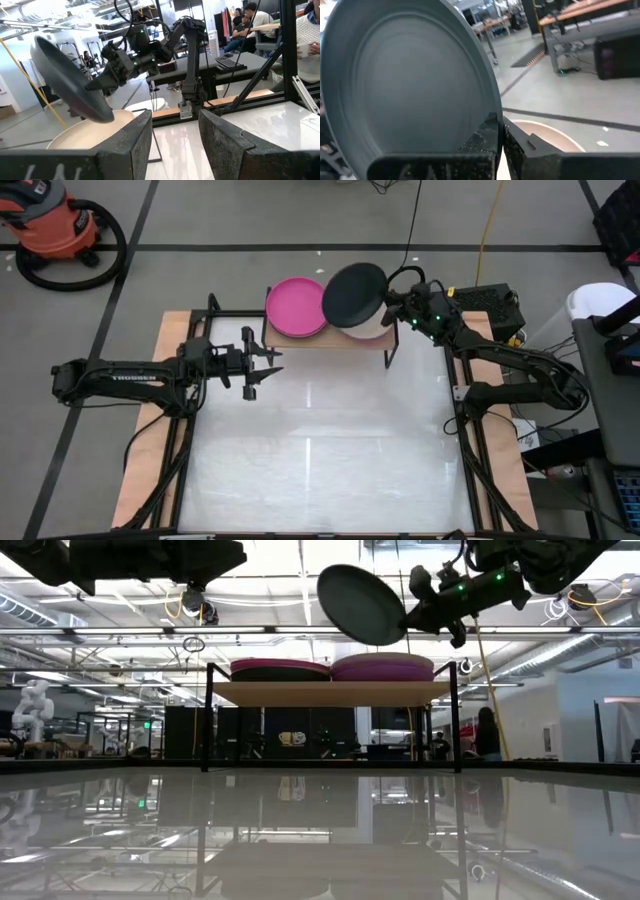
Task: Place and stack plates onto a shelf
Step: Stack the black plate on top of the light brown plate on the shelf
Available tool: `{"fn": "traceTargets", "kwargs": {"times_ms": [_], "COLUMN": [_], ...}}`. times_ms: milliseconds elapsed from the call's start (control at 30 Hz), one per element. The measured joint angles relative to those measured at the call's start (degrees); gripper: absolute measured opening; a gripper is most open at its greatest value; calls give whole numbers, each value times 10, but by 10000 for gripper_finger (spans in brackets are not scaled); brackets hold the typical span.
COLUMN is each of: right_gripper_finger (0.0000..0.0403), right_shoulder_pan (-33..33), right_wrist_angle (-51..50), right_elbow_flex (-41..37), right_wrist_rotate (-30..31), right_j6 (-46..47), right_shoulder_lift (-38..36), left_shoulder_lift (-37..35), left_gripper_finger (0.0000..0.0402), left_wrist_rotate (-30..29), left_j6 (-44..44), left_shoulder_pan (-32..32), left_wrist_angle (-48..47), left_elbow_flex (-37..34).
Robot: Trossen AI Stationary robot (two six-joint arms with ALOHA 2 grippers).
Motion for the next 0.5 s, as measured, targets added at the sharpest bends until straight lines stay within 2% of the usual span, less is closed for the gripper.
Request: {"fn": "traceTargets", "kwargs": {"times_ms": [267, 500], "right_gripper_finger": [0, 9], "right_shoulder_pan": [-50, -56], "right_wrist_angle": [-101, -138], "right_elbow_flex": [0, 0], "right_wrist_rotate": [17, 2], "right_j6": [18, 23], "right_shoulder_lift": [1, 0], "left_shoulder_lift": [0, 0], "left_gripper_finger": [168, 168], "left_wrist_rotate": [0, 0], "left_j6": [1, 2], "left_shoulder_pan": [0, 0], "left_wrist_angle": [0, -4], "left_elbow_flex": [0, 0]}}
